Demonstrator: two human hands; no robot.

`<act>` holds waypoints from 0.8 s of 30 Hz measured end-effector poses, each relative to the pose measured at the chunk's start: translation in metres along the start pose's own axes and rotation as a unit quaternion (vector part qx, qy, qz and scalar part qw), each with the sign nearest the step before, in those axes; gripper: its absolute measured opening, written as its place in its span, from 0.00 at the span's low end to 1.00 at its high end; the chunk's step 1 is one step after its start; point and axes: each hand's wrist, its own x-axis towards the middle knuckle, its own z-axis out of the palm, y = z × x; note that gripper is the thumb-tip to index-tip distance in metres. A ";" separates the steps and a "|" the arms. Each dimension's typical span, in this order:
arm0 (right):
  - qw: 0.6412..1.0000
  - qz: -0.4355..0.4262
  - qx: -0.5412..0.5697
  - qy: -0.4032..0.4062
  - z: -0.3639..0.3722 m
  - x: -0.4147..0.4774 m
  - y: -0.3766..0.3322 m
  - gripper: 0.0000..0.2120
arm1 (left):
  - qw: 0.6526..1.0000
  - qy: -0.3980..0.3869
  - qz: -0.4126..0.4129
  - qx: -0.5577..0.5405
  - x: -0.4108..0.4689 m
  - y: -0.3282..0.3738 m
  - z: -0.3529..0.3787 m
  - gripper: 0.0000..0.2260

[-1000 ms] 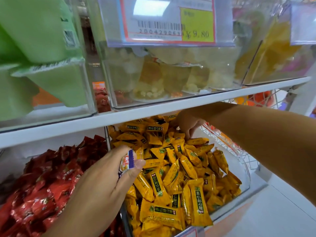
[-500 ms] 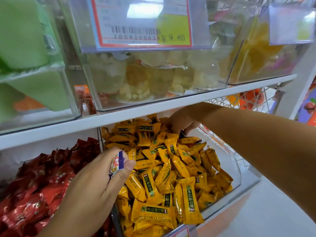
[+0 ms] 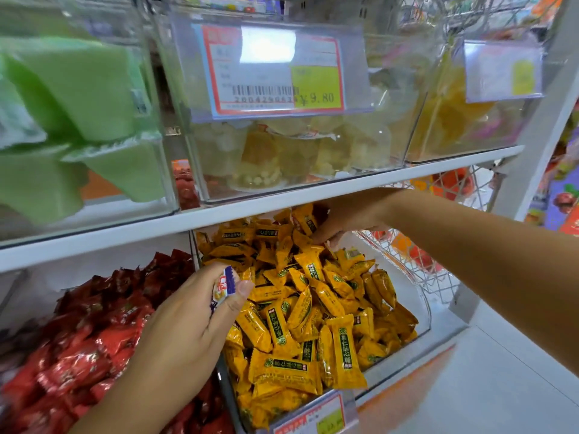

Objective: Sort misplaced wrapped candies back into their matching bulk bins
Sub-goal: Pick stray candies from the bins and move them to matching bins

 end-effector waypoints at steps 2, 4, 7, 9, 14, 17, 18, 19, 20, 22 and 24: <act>0.999 0.000 0.040 0.018 0.005 -0.010 -0.014 0.24 | 1.000 0.013 -0.013 -0.014 -0.003 0.004 -0.002 0.21; 0.997 -0.016 0.042 0.069 0.014 -0.020 -0.031 0.28 | 0.999 0.018 -0.029 -0.030 -0.005 0.006 -0.004 0.20; 0.988 -0.014 -0.033 0.147 0.035 -0.035 -0.053 0.25 | 0.999 0.030 -0.036 -0.024 -0.008 0.006 -0.008 0.21; 0.981 -0.026 -0.017 0.194 0.052 -0.041 -0.060 0.25 | 0.998 0.038 -0.050 -0.031 -0.010 0.004 -0.011 0.19; 0.959 -0.034 0.127 0.250 0.086 -0.045 -0.061 0.30 | 0.997 0.022 -0.058 -0.043 -0.013 0.003 -0.013 0.16; 0.943 -0.023 0.176 0.281 0.096 -0.049 -0.054 0.26 | 0.996 0.022 -0.064 -0.055 -0.015 0.006 -0.012 0.17; 0.939 -0.019 0.196 0.284 0.098 -0.051 -0.052 0.24 | 0.996 0.018 -0.067 -0.057 -0.015 0.007 -0.011 0.17; 0.933 -0.016 0.222 0.284 0.100 -0.054 -0.049 0.22 | 0.996 0.015 -0.068 -0.059 -0.016 0.007 -0.010 0.18; 0.927 -0.015 0.250 0.280 0.100 -0.055 -0.047 0.21 | 0.996 0.013 -0.068 -0.059 -0.016 0.007 -0.010 0.18; 0.925 -0.016 0.278 0.260 0.099 -0.056 -0.045 0.23 | 0.996 0.009 -0.071 -0.056 -0.016 0.005 -0.009 0.18; 0.934 -0.028 0.273 0.228 0.096 -0.058 -0.042 0.26 | 0.996 0.008 -0.075 -0.056 -0.016 0.003 -0.009 0.17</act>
